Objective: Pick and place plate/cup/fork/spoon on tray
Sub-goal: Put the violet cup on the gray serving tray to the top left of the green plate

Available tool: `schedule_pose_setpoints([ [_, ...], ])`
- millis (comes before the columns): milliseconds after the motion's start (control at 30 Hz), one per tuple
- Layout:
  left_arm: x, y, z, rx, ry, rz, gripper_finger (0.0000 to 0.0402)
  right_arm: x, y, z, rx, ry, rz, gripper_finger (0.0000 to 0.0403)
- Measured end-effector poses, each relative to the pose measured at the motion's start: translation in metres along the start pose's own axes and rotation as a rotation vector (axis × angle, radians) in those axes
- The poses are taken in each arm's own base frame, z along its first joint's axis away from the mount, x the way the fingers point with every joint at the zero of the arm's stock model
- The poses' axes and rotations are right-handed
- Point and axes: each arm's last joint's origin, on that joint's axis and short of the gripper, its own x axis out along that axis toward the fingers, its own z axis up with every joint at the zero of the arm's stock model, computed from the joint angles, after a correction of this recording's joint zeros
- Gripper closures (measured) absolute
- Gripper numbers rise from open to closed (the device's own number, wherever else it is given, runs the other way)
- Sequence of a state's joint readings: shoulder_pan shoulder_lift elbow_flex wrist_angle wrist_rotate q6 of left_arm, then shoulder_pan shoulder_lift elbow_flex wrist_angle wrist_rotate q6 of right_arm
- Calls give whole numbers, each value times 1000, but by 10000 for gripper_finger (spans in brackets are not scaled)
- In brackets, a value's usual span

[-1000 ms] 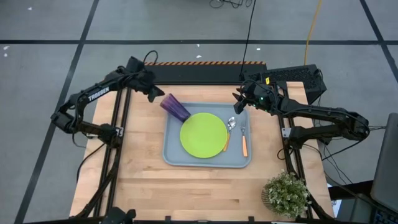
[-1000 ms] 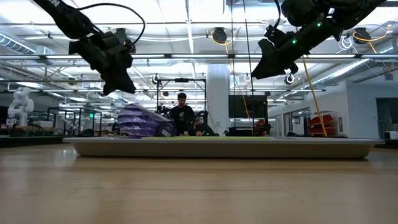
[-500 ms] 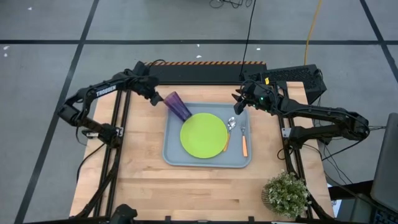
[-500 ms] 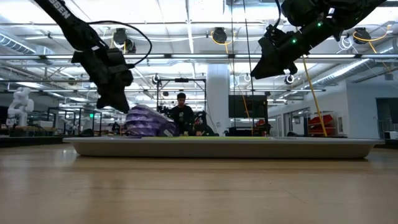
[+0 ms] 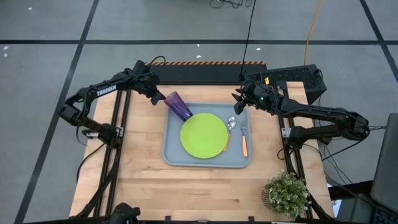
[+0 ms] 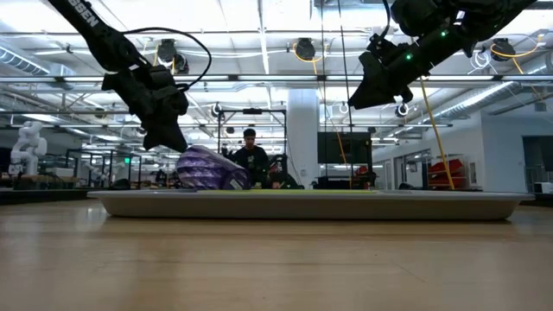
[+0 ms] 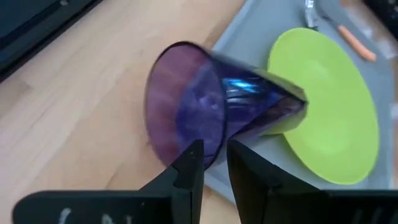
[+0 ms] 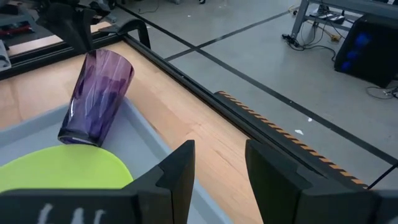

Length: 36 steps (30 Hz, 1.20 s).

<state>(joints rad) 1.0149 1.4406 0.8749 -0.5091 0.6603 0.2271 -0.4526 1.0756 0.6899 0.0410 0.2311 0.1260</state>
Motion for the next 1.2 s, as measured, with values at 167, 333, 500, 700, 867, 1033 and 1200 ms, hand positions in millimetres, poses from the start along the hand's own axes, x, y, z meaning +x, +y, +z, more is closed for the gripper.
schedule_pose_setpoints([
  [167,0,-1,0,33,-2,-14,329,0,0,0,0,0,0,268],
  [333,0,-3,1,20,-22,-98,329,0,1,0,0,2,22,268],
  [500,0,-3,1,-13,-22,-108,329,0,1,0,1,3,26,268],
  [700,0,-4,-1,-36,-12,-110,329,0,1,0,1,2,26,268],
  [867,2,-2,-1,-39,-10,-111,329,0,1,2,4,-13,29,268],
  [1033,18,9,-5,-70,34,-128,329,0,1,2,4,-13,30,268],
  [1200,40,21,-10,-94,78,-133,329,0,1,1,4,-12,31,268],
])
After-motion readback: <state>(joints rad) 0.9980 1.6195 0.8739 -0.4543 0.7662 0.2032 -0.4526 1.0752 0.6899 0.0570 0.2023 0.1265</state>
